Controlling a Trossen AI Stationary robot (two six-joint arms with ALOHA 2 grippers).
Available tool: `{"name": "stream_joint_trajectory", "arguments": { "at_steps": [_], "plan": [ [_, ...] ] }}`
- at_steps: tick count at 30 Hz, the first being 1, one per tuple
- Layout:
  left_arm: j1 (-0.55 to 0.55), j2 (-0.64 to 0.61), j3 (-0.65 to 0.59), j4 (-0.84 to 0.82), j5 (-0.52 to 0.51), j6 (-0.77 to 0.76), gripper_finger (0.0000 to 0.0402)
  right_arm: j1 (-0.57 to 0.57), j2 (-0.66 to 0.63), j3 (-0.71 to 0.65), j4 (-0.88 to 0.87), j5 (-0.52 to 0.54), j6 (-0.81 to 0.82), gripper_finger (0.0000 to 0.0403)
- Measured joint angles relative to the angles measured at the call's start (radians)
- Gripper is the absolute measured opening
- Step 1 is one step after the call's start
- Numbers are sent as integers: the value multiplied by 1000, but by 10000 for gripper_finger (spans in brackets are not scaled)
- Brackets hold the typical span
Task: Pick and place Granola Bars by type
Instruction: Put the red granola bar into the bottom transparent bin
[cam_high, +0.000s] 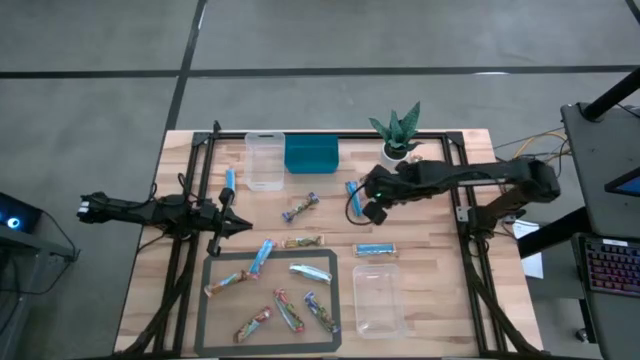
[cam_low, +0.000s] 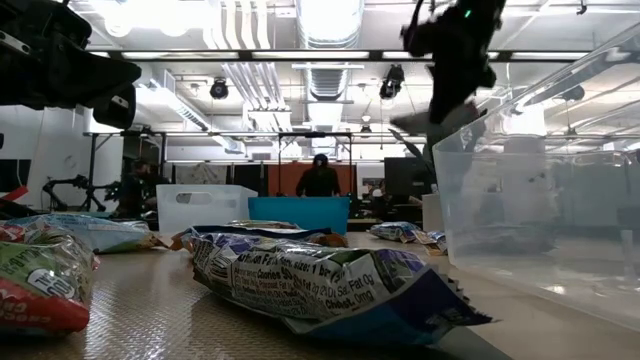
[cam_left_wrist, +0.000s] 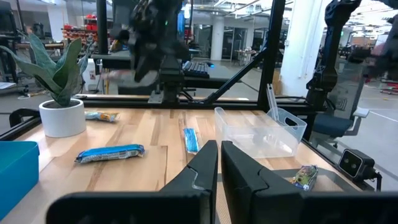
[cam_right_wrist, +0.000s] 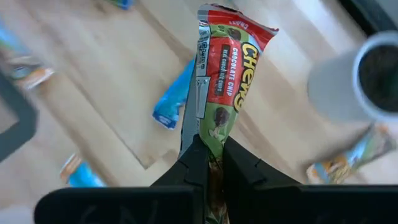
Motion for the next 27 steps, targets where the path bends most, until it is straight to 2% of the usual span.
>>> {"name": "stream_joint_trajectory", "arguments": {
  "at_steps": [7, 11, 19, 27],
  "plan": [
    [0, 0, 0, 0, 0, 0, 5, 57, -142, 3, -28, -96, -182, 12],
    [0, 0, 0, 0, 0, 0, 5, 134, -178, 3, -84, -106, -225, 10],
    [0, 0, 0, 0, 0, 0, 5, 304, -180, 4, -139, -109, -226, 9],
    [0, 0, 0, 0, 0, 0, 5, 414, -88, 59, -138, -99, -210, 9]
  ]
}}
